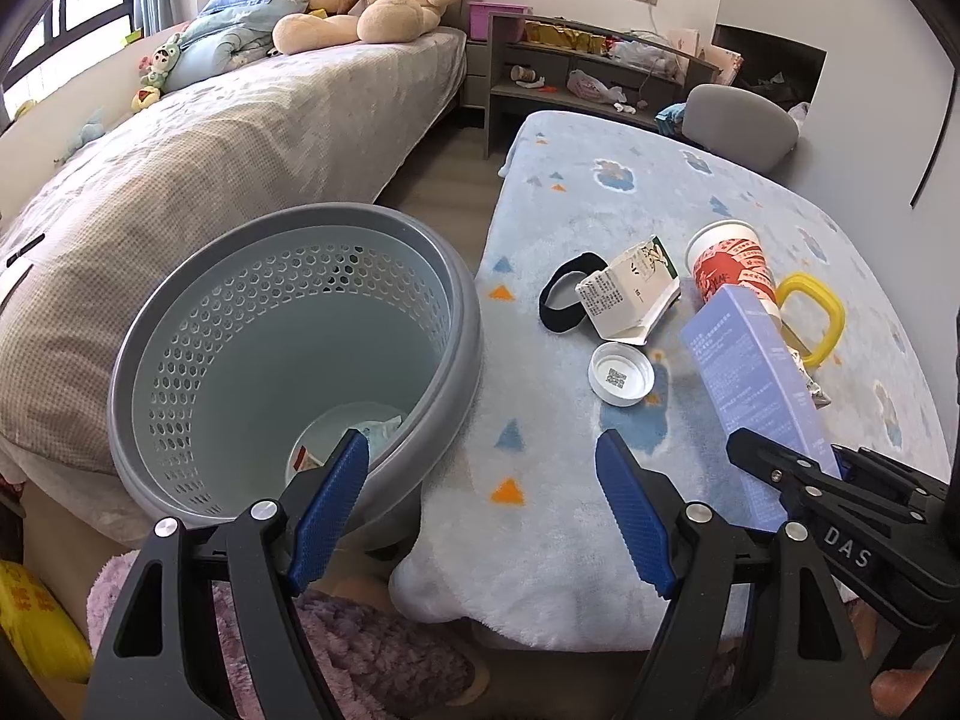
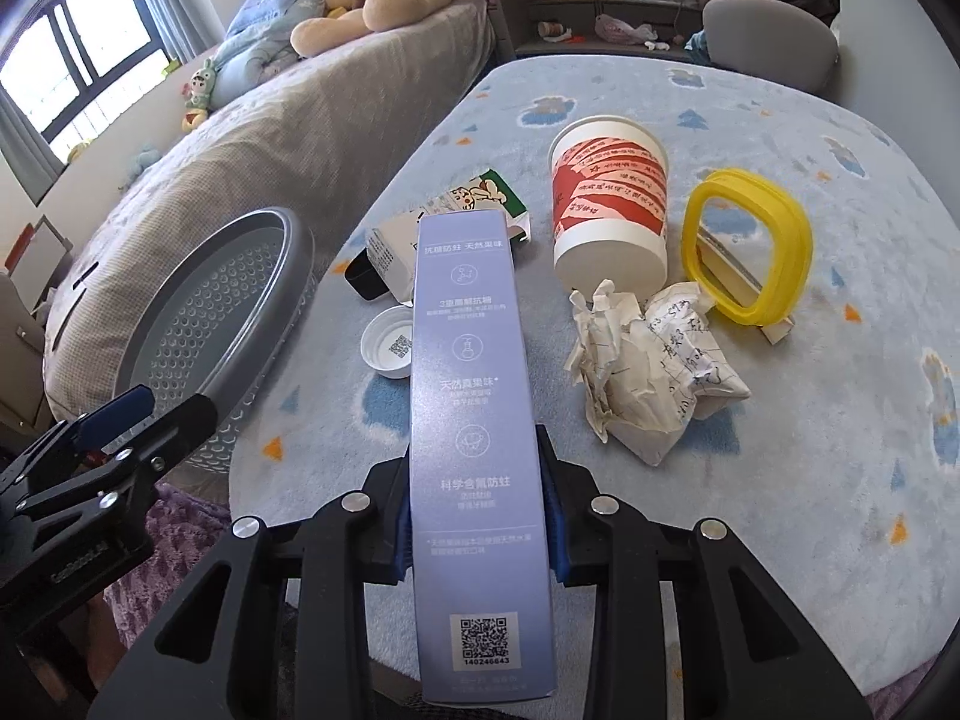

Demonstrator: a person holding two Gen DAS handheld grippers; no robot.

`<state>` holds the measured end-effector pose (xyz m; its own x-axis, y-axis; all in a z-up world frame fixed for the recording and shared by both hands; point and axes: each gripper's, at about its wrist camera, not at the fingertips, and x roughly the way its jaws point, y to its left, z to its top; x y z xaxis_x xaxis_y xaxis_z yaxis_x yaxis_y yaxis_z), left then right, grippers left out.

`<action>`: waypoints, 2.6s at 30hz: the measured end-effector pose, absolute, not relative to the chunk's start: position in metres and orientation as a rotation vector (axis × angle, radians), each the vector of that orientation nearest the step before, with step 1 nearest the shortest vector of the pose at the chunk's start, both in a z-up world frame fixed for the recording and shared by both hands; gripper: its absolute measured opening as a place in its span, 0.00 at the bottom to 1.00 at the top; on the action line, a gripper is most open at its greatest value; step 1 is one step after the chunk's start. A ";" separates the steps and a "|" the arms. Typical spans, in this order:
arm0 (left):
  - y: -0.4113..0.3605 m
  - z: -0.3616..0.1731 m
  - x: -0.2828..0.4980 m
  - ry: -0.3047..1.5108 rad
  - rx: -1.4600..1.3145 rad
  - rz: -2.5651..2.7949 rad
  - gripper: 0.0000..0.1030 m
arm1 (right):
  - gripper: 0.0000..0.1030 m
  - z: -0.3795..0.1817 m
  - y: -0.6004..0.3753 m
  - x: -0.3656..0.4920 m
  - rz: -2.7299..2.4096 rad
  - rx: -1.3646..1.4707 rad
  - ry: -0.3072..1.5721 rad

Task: Collect trash
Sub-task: 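Grasp the lavender box with the right gripper and lift it, then grasp the white round lid with the left gripper while the right gripper holds the box, then carry the white lid and lavender box over the grey basket with both grippers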

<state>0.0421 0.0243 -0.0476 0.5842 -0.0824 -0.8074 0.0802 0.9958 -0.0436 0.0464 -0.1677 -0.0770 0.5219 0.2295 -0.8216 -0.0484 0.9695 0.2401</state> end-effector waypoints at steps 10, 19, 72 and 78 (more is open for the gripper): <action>-0.008 -0.058 0.058 0.972 0.012 -0.148 0.73 | 0.31 -0.062 -0.203 0.023 0.111 0.227 0.971; -0.036 -0.082 0.087 1.030 0.029 -0.156 0.73 | 0.31 -0.061 -0.222 0.017 0.106 0.263 0.957; -0.025 -0.053 0.041 0.925 0.082 -0.243 0.38 | 0.31 -0.056 -0.210 -0.009 0.108 0.288 0.946; -0.012 -0.045 0.037 0.893 0.069 -0.251 0.38 | 0.31 -0.052 -0.196 -0.006 0.116 0.265 0.952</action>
